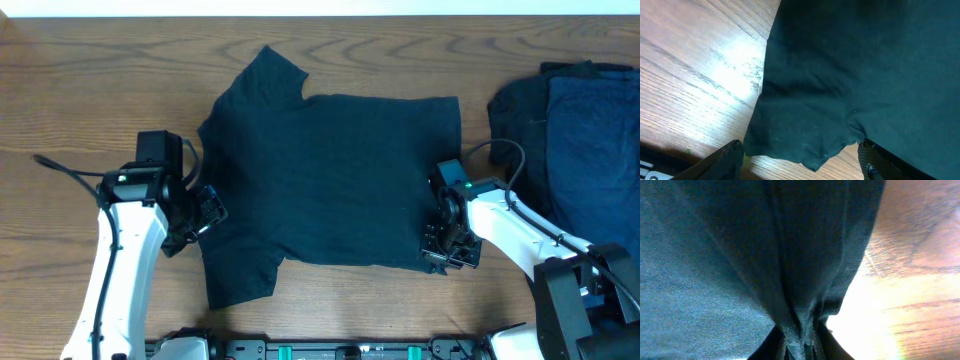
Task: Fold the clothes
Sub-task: 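Move the right gripper to the lower-right hem and grasp both hem corners, then hold both lower hem corners with both grippers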
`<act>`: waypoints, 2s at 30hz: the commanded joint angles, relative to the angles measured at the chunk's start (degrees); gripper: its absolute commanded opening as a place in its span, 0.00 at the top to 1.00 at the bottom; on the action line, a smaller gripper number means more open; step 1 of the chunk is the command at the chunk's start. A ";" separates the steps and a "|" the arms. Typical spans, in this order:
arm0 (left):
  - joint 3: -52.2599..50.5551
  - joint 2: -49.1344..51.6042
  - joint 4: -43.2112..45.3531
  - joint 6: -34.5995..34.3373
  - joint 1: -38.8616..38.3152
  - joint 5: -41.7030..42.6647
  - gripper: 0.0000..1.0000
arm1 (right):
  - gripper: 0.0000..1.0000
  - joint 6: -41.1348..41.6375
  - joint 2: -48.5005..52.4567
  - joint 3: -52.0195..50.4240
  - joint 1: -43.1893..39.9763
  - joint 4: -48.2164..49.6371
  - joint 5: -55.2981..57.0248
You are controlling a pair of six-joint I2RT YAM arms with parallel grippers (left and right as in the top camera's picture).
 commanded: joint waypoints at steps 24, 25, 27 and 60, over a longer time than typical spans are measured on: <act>-12.41 14.40 7.76 0.17 -0.17 8.63 0.28 | 0.64 -2.10 2.34 -2.01 -0.26 3.58 1.25; -13.22 14.40 8.55 -1.25 -0.17 8.63 0.29 | 0.64 -2.14 2.34 -2.01 -0.26 3.58 1.25; -14.99 14.40 10.47 -3.34 -0.17 8.61 0.30 | 0.62 -3.02 2.34 -2.01 -0.26 3.58 1.25; -19.76 10.38 10.49 -5.62 -0.17 5.31 0.35 | 0.42 -4.15 2.34 -1.81 -0.28 3.52 0.59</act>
